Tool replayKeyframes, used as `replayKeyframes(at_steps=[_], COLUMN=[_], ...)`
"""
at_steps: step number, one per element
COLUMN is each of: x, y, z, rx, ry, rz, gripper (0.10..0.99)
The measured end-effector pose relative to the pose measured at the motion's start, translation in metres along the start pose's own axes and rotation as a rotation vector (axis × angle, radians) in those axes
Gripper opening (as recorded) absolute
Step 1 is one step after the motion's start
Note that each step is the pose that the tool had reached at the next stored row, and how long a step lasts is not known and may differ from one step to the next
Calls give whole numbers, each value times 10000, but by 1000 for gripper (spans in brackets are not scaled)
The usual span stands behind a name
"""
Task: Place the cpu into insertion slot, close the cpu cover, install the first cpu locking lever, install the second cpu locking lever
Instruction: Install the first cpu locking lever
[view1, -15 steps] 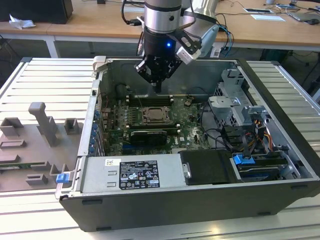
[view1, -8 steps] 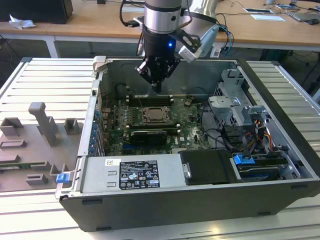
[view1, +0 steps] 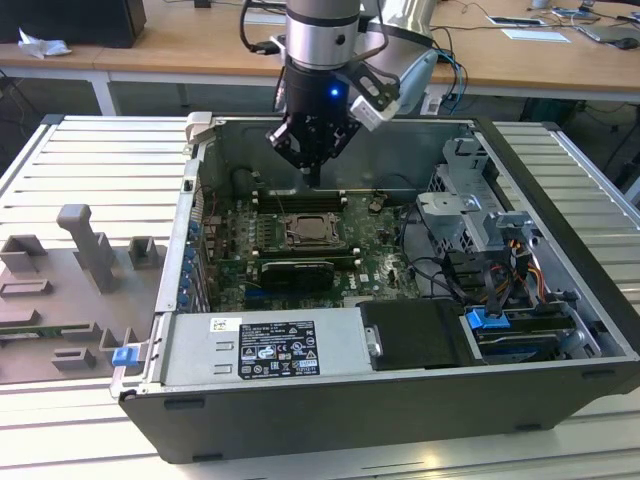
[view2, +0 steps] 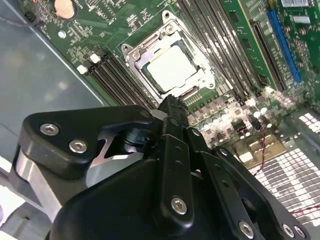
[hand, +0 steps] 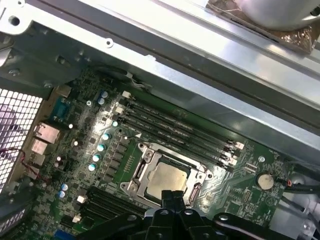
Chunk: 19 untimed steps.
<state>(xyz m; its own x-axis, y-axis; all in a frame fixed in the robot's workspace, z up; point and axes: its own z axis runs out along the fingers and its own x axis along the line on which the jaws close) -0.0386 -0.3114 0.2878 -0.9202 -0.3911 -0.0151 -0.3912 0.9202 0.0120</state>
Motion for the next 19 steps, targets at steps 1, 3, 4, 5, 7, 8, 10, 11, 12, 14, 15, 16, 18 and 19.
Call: replayKeyframes(at_steps=[1, 3, 4, 5, 7, 8, 10, 11, 12, 14, 15, 16, 18, 19], x=[1, 5, 7, 8, 12, 15, 48, 65, 100, 144, 160, 172, 191, 191], y=[0, 2, 3, 3, 5, 7, 20, 27, 42, 60, 64, 66, 70, 70], z=[1, 3, 4, 5, 8, 8, 8, 7, 7, 13, 18, 26, 72, 87], rx=[1, 4, 5, 7, 11, 11, 10, 10, 10, 12, 13, 14, 16, 19], ry=[-2, -4, -7, -8, -10, -10, -13, -12, -16, -25, -26, -28, -29, -31], rz=[92, 298, 433, 530, 762, 797, 799, 799, 797, 799, 800, 799, 918, 1083], gripper=[106, 106, 106, 106, 106, 106, 106, 106, 106, 106, 106, 106, 106, 106])
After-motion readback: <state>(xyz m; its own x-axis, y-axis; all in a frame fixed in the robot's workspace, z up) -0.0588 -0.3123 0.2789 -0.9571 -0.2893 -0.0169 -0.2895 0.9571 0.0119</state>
